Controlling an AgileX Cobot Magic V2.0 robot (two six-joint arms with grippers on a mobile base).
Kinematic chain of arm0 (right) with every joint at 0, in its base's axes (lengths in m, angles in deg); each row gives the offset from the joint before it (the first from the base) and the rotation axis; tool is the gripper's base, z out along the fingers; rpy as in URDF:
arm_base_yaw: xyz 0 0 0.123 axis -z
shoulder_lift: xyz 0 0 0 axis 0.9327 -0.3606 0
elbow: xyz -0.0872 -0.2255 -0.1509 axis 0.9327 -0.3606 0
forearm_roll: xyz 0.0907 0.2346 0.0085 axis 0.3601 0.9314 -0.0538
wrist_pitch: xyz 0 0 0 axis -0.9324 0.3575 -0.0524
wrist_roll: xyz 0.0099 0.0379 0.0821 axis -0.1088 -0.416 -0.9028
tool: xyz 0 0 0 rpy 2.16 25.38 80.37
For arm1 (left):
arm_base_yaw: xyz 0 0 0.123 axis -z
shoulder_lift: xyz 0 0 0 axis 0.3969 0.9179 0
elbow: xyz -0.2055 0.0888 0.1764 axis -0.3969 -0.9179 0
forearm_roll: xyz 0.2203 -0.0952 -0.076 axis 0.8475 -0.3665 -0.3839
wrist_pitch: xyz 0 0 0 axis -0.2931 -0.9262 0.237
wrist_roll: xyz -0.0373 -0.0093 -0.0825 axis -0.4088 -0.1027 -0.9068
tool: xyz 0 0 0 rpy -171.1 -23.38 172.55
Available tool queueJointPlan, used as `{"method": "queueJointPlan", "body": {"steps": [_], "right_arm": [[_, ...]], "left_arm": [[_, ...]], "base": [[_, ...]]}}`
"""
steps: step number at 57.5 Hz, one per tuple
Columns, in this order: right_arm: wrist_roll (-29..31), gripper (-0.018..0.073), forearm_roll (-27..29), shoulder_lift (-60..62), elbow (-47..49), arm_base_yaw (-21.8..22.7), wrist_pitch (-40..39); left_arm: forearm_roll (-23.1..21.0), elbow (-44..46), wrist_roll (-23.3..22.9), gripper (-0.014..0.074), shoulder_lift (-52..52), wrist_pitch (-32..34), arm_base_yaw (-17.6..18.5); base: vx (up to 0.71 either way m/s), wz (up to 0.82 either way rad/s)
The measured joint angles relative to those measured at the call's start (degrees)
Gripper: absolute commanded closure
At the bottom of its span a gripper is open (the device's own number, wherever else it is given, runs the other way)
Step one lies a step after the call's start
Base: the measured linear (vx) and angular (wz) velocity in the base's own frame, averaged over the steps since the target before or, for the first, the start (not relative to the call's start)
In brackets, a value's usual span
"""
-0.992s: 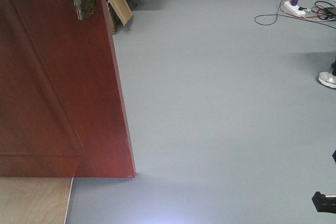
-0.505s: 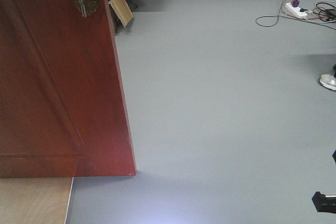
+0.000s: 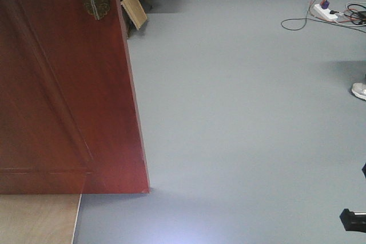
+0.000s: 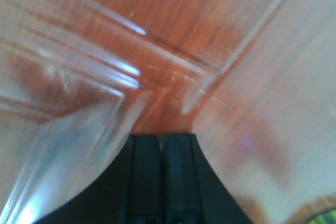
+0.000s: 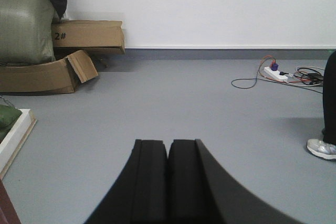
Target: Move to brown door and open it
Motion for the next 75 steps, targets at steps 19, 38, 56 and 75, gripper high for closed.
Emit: {"method": "queueJointPlan", "body": {"steps": [19, 38, 56, 75], "right_arm": [[0.00, 0.0559, 0.00, 0.00, 0.00, 0.00, 0.00], [0.00, 0.0559, 0.00, 0.00, 0.00, 0.00, 0.00], [0.00, 0.0559, 0.00, 0.00, 0.00, 0.00, 0.00], [0.00, 0.0559, 0.00, 0.00, 0.00, 0.00, 0.00]], "left_arm": [[0.00, 0.00, 0.00, 0.0603, 0.06, 0.42, 0.00], [0.00, 0.00, 0.00, 0.0603, 0.06, 0.37, 0.00], [0.00, 0.00, 0.00, 0.0603, 0.06, 0.31, 0.00], [1.19, -0.21, 0.05, 0.0603, -0.20, 0.26, 0.00]], "base": [[0.02, 0.04], [0.00, 0.00], [0.00, 0.00], [0.00, 0.00]]}}
